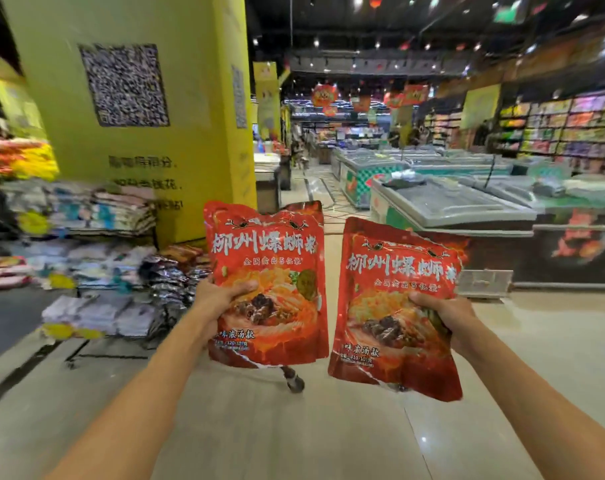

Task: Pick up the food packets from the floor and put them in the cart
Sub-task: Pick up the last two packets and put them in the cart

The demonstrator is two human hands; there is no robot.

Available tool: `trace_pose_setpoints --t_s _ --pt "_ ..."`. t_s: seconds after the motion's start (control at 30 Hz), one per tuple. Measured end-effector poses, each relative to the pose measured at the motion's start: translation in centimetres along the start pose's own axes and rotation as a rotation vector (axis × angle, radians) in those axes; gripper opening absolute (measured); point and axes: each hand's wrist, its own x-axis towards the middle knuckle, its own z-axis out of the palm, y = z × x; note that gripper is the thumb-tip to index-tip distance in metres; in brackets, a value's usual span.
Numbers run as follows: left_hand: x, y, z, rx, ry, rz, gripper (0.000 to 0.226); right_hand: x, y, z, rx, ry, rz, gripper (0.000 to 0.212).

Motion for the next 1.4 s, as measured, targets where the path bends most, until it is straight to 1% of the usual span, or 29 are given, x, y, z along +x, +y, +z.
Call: trace_pose_setpoints --t_s 0.07,0.23,0.37,0.43,0.5,0.53,0.63,0.67,0.7,0.73,0.77,0.8,0.83,0.87,0.9,0.93,0.97,1.03,1.1,1.13,1.23,1.27,1.33,1.37,1.4 --pt "2.1 0.5 -3.6 -0.017 0.049 -0.015 0.052 1.7 -0.6 5.1 0.015 -0.071 -0.012 0.048" --pt "10.1 1.8 -13.1 0.052 0.155 -0.001 0.049 6.7 -0.8 18.5 -0.012 -0.179 -0.017 0.044" --pt "17.2 3.1 -19.4 0.097 0.163 0.014 0.046 10.7 -0.7 27.8 -0.024 -0.245 -0.005 0.043" --pt "21.3 3.4 -22.1 0.125 0.173 0.011 0.053 12.9 -0.8 31.7 -0.041 -0.258 -0.014 0.045" --pt "24.9 3.5 -24.2 0.132 0.187 0.002 0.06 15.1 -0.5 35.2 -0.076 -0.269 -0.013 0.053" --pt "26.9 3.4 -25.1 0.127 0.189 0.0 0.062 16.4 -0.4 36.7 -0.085 -0.272 -0.014 0.053" --pt "33.1 3.0 -26.8 0.113 0.195 -0.016 0.054 20.9 0.0 41.2 -0.079 -0.276 -0.039 0.043" --pt "35.3 2.8 -27.2 0.103 0.194 -0.02 0.054 22.7 0.3 42.6 -0.082 -0.285 -0.038 0.042" --pt "37.6 2.5 -27.6 0.102 0.191 -0.033 0.059 24.5 0.6 44.1 -0.081 -0.298 -0.037 0.042" --pt "40.1 2.3 -27.9 0.097 0.182 -0.043 0.069 26.3 0.8 45.5 -0.078 -0.316 -0.039 0.045" --pt "42.8 1.9 -28.3 0.089 0.165 -0.052 0.079 28.4 1.2 47.0 -0.076 -0.329 -0.039 0.055" --pt "45.6 1.6 -28.5 0.076 0.156 -0.056 0.088 30.6 1.5 48.4 -0.088 -0.322 -0.033 0.073" --pt "48.2 1.4 -28.7 0.067 0.147 -0.071 0.093 32.9 1.7 49.8 -0.099 -0.3 -0.014 0.092" --pt "50.9 1.3 -28.8 0.061 0.146 -0.083 0.095 35.5 1.9 51.1 -0.095 -0.281 0.005 0.104" --pt "53.4 1.3 -28.9 0.056 0.137 -0.084 0.096 37.9 2.0 52.4 -0.084 -0.271 0.018 0.107" --pt "56.1 1.1 -29.2 0.056 0.137 -0.078 0.097 39.9 1.8 53.9 -0.096 -0.267 0.031 0.104" --pt "58.5 1.2 -29.5 0.069 0.135 -0.087 0.099 41.4 1.4 55.5 -0.111 -0.265 0.041 0.098" --pt "63.6 1.2 -30.3 0.083 0.124 -0.115 0.103 44.8 1.0 58.4 -0.138 -0.232 0.052 0.077" --pt "68.3 0.9 -31.0 0.095 0.1 -0.136 0.103 48.5 1.3 61.2 -0.16 -0.193 0.068 0.053" --pt "70.1 1.0 -31.0 0.108 0.083 -0.156 0.101 50.4 1.6 62.5 -0.172 -0.179 0.079 0.045" --pt "78.0 -1.3 -32.4 0.121 -0.002 -0.241 0.076 56.2 2.9 66.8 -0.223 -0.177 0.127 0.033" --pt "80.9 -2.5 -32.9 0.139 -0.028 -0.268 0.08 58.0 3.6 68.2 -0.237 -0.182 0.149 0.032" --pt "86.5 -5.3 -33.9 0.193 -0.106 -0.288 0.113 61.4 5.2 70.8 -0.265 -0.174 0.193 0.036" --pt "90.1 -7.6 -34.9 0.196 -0.134 -0.31 0.125 63.1 6.1 72.2 -0.284 -0.171 0.213 0.04" --pt "93.0 -9.4 -35.5 0.201 -0.141 -0.334 0.133 64.6 7.0 73.6 -0.286 -0.168 0.235 0.042"
